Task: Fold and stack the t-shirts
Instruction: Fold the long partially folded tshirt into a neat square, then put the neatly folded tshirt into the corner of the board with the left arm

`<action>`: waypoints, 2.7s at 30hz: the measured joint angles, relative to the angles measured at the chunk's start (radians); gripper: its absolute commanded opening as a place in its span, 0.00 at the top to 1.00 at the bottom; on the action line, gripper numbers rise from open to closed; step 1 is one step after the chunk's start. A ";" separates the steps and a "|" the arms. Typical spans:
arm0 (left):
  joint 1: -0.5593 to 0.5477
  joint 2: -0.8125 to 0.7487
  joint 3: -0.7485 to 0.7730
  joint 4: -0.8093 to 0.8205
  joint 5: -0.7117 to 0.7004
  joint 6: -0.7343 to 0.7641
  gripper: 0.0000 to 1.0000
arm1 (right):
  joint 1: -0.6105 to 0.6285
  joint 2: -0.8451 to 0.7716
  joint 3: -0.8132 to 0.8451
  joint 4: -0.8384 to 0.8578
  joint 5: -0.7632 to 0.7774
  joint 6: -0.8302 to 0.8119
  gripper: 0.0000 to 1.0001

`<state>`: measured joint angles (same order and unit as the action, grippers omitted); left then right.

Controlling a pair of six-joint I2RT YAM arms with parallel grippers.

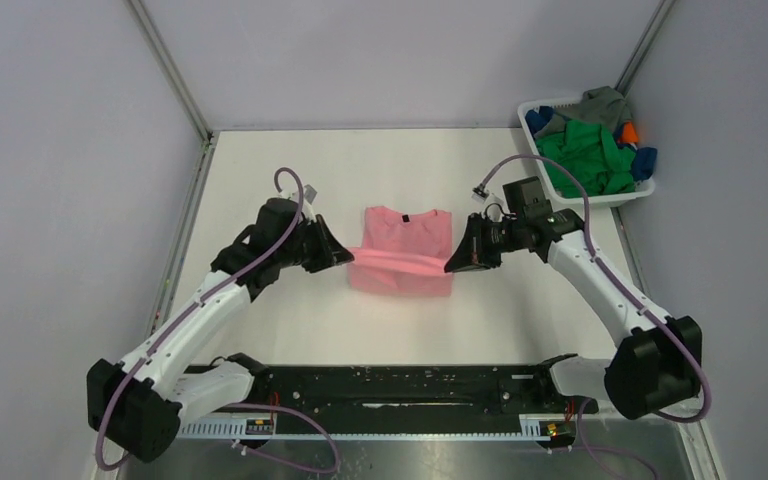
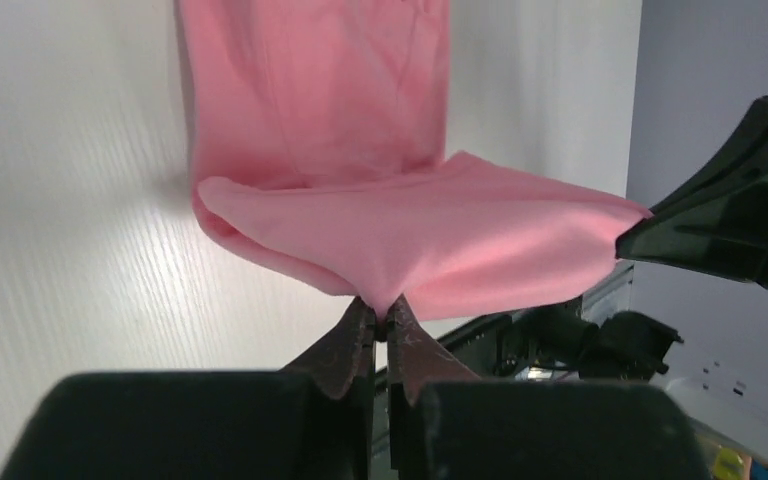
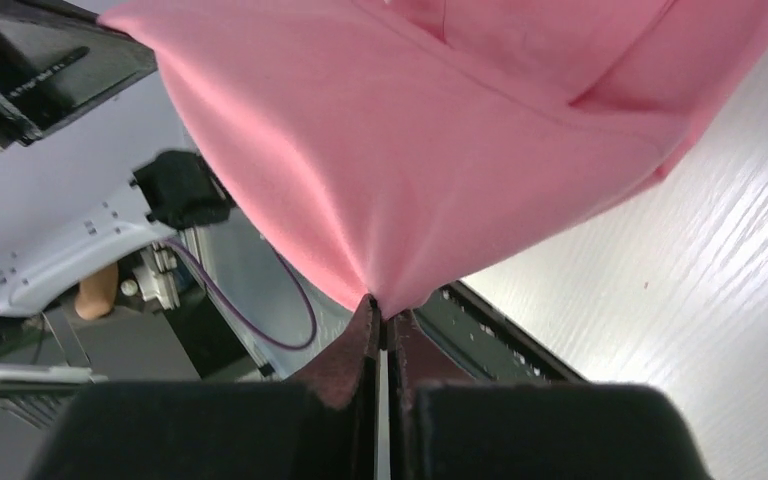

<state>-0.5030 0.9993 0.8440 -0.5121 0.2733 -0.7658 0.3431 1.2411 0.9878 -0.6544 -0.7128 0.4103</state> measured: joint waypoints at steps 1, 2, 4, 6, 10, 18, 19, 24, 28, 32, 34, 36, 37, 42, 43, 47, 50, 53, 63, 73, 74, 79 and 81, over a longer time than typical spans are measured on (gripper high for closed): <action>0.025 0.022 0.007 0.015 0.000 0.005 1.00 | -0.016 0.025 0.019 0.014 -0.008 0.005 1.00; 0.048 0.055 0.019 0.037 0.002 0.013 1.00 | -0.030 0.053 0.039 0.027 -0.013 0.008 1.00; 0.086 0.122 0.042 0.080 0.006 0.028 1.00 | -0.053 0.111 0.075 0.050 -0.015 0.014 1.00; 0.114 0.198 0.078 0.114 0.008 0.042 1.00 | -0.079 0.171 0.112 0.068 -0.015 0.019 1.00; 0.152 0.344 0.180 0.155 0.023 0.066 1.00 | -0.125 0.267 0.178 0.097 -0.016 0.036 1.00; 0.208 0.626 0.385 0.195 0.041 0.096 1.00 | -0.177 0.496 0.349 0.145 -0.034 0.063 1.00; 0.211 0.673 0.420 0.191 0.041 0.101 1.00 | -0.183 0.533 0.370 0.147 -0.034 0.068 1.00; 0.217 0.904 0.601 0.177 0.041 0.116 0.83 | -0.208 0.724 0.483 0.169 -0.032 0.098 0.92; 0.221 1.059 0.747 0.149 0.039 0.124 0.52 | -0.232 0.860 0.592 0.193 -0.008 0.150 0.42; 0.231 1.160 0.866 0.116 0.039 0.125 0.39 | -0.263 0.956 0.708 0.197 0.044 0.188 0.01; 0.233 1.162 0.866 0.098 0.040 0.132 0.38 | -0.273 0.971 0.733 0.195 0.068 0.190 0.01; 0.235 1.155 0.851 0.094 0.042 0.142 0.38 | -0.282 0.966 0.731 0.188 0.091 0.185 0.01; 0.236 1.145 0.828 0.095 0.045 0.149 0.39 | -0.283 0.960 0.725 0.189 0.103 0.181 0.01; 0.224 1.114 0.703 0.079 0.063 0.177 0.58 | -0.282 0.852 0.575 0.194 0.138 0.161 0.01; 0.215 1.118 0.692 0.063 0.064 0.184 0.65 | -0.282 0.826 0.546 0.193 0.140 0.159 0.00; 0.169 1.150 0.711 0.011 0.055 0.198 1.00 | -0.281 0.733 0.464 0.197 0.145 0.147 0.01; 0.142 1.185 0.768 -0.021 0.044 0.209 1.00 | -0.280 0.671 0.426 0.199 0.147 0.137 0.00; 0.134 1.187 0.811 -0.084 -0.042 0.220 1.00 | -0.280 0.616 0.410 0.197 0.156 0.122 0.01; 0.323 1.190 0.940 -0.199 -0.366 0.388 1.00 | -0.280 0.529 0.409 0.187 0.237 0.069 0.01; 0.562 1.408 1.373 -0.258 -0.569 0.454 1.00 | -0.280 0.527 0.417 0.139 0.354 0.015 0.00; 0.579 1.429 1.397 -0.256 -0.573 0.453 1.00 | -0.280 0.527 0.422 0.132 0.362 0.012 0.01; 0.655 1.502 1.455 -0.234 -0.584 0.440 1.00 | -0.280 0.527 0.467 0.113 0.392 0.002 0.00; 0.676 1.510 1.455 -0.222 -0.603 0.431 1.00 | -0.280 0.525 0.478 0.113 0.409 -0.003 0.01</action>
<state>0.1730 2.5092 2.2986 -0.7345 -0.3294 -0.3347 0.0628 1.7664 1.4654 -0.5411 -0.3038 0.4072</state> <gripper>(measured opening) 0.018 0.993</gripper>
